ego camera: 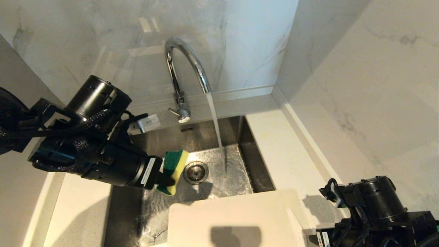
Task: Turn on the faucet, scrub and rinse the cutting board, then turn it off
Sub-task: Put down the cutting board
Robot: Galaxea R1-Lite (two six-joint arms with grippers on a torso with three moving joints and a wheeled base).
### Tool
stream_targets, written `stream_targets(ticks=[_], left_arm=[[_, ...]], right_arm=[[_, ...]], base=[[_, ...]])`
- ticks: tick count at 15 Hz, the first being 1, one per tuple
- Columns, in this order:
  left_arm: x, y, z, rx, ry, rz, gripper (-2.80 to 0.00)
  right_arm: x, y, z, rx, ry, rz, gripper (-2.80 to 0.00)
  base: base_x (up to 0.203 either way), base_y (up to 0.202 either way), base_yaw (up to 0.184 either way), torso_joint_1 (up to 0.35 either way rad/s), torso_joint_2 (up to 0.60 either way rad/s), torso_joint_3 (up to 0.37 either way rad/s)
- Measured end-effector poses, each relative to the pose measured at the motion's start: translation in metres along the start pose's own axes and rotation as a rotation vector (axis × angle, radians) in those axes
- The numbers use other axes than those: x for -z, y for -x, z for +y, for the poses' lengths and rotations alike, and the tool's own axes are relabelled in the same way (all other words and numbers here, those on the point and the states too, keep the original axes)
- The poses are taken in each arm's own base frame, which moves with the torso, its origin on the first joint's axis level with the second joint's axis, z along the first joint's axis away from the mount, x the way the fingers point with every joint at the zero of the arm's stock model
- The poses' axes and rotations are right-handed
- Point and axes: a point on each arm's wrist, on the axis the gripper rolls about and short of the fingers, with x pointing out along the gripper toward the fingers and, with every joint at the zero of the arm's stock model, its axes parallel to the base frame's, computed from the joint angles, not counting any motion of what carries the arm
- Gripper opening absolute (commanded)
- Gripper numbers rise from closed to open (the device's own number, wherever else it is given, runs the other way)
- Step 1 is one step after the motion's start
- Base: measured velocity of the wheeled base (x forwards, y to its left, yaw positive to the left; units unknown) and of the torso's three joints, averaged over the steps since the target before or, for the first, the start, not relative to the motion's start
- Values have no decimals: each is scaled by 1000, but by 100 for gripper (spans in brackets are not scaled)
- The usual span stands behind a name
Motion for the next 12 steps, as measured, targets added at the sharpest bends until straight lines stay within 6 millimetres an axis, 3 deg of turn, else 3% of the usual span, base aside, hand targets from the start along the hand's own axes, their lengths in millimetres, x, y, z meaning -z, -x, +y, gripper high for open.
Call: stream_targets(ticks=[7, 8, 12], left_arm=[[-1, -3, -5, 9, -5, 3, -280], [-1, -2, -5, 8, -5, 1, -280], [-1, -3, -5, 7, -9, 3, -280]], right_arm=[[-6, -5, -7, 5, -48, -16, 0], [-8, -3, -6, -1, -62, -27, -280], [-5, 19, -4, -43, -92, -41, -280]], base=[[0, 0, 0, 0, 0, 0], [0, 0, 0, 0, 0, 0], [0, 0, 0, 0, 0, 0]])
